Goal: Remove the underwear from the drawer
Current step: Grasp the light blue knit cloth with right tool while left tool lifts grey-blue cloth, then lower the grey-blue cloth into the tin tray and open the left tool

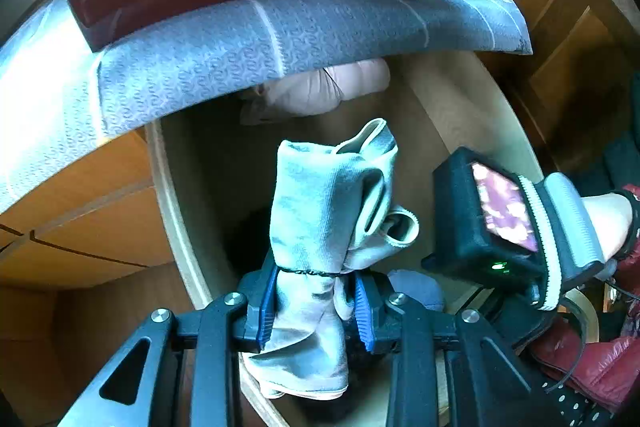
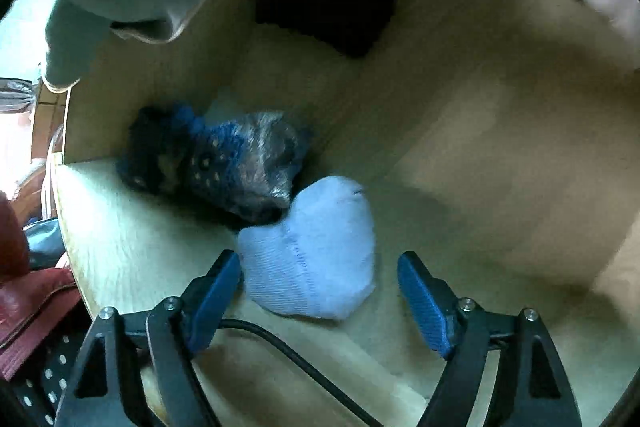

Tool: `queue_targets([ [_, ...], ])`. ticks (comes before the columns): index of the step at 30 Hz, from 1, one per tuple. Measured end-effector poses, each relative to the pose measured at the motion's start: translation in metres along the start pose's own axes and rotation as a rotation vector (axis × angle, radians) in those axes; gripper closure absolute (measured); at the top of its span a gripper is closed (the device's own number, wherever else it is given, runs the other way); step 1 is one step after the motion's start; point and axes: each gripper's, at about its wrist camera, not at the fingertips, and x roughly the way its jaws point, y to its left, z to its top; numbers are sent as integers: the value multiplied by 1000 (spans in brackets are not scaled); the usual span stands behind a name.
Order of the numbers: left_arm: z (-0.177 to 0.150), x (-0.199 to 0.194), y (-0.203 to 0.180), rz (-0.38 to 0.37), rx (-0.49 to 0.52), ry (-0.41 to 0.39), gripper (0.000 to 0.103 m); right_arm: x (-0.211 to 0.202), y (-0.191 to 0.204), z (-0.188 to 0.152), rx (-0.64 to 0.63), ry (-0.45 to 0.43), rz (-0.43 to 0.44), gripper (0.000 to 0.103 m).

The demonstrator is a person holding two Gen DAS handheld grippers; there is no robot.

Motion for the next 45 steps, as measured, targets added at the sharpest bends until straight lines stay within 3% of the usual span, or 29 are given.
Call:
queue_targets([
  [2, 1, 3, -2, -2, 4, 4, 71, 5, -4, 5, 3, 8, 8, 24],
  [3, 1, 4, -3, -5, 6, 6, 71, 4, -1, 7, -19, 0, 1, 39],
  [6, 4, 9, -6, -4, 10, 12, 71, 5, 0, 9, -43, 2, -8, 47],
  [11, 4, 14, -6, -6, 20, 19, 71, -12, -1, -3, -11, -63, -90, 47],
  [14, 6, 13, -8, 3, 34, 22, 71, -27, -27, -4, 45, -118, -146, 47],
  [18, 15, 3, -9, 30, 53, 15, 71, -28, -45, -7, 101, -139, -106, 47],
  [22, 25, -13, -11, 62, 77, 2, 71, -26, -49, -18, 77, -145, -131, 46],
  [28, 45, -46, -16, 104, 116, -28, 71, -26, -26, -13, 69, -150, -138, 46],
  [33, 73, -79, -24, 105, 154, -61, 71, -20, 3, -16, 66, -153, -141, 46],
  [40, 131, -132, -21, 107, 173, -127, 71, -24, 12, -14, 58, -158, -149, 46],
  [45, 174, -135, -11, 139, 159, -120, 71, -22, 11, -15, 53, -164, -152, 46],
])
